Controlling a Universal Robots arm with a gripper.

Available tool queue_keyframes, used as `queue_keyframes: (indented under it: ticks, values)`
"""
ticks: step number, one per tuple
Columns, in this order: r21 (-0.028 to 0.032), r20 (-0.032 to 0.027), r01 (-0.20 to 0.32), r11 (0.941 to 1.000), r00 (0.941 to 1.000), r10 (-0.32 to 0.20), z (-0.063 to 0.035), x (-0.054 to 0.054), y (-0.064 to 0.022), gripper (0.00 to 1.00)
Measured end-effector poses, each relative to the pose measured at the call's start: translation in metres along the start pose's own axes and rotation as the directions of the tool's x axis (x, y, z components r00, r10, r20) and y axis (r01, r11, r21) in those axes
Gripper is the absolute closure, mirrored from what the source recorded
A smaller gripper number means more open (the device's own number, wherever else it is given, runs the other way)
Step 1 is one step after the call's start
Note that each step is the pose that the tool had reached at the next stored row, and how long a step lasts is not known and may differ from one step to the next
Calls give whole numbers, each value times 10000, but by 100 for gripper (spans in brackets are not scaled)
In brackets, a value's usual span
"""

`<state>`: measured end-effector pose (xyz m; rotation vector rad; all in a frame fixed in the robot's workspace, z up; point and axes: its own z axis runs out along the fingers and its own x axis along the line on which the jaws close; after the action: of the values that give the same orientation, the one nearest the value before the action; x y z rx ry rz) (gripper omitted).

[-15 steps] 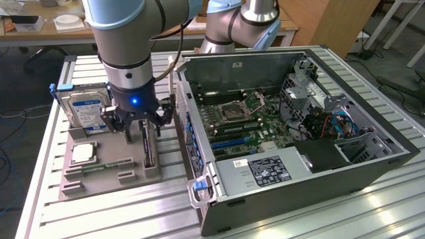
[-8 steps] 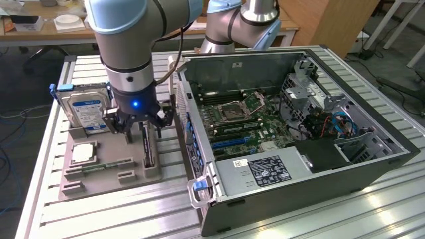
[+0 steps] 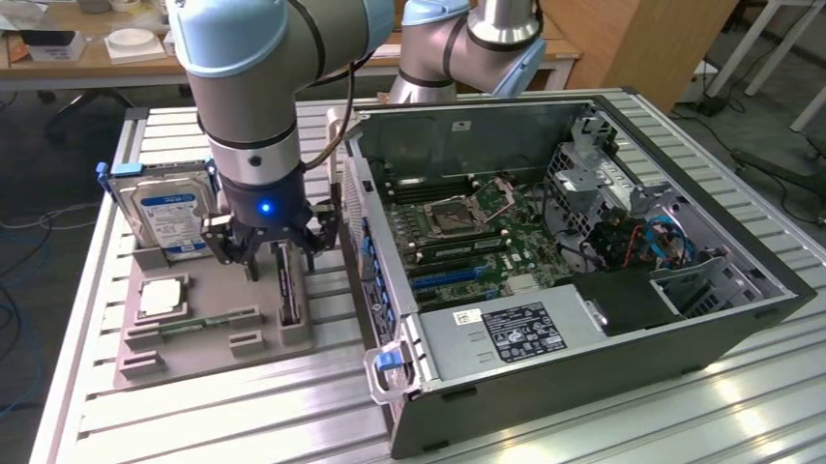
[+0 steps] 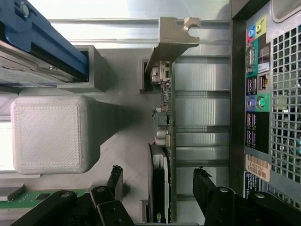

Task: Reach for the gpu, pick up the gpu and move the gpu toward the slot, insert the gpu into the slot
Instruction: 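Pick up the gpu and move the gpu toward the slot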

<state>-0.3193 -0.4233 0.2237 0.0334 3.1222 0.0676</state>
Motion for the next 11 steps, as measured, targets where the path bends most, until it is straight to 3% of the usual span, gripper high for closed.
queue_keyframes:
  ticks: [8,11]
  values:
    - [-1,2,0,10000,10000,0,1,-1,0,31]
    - [-2,2,1,10000,10000,-1,1,0,0,44]
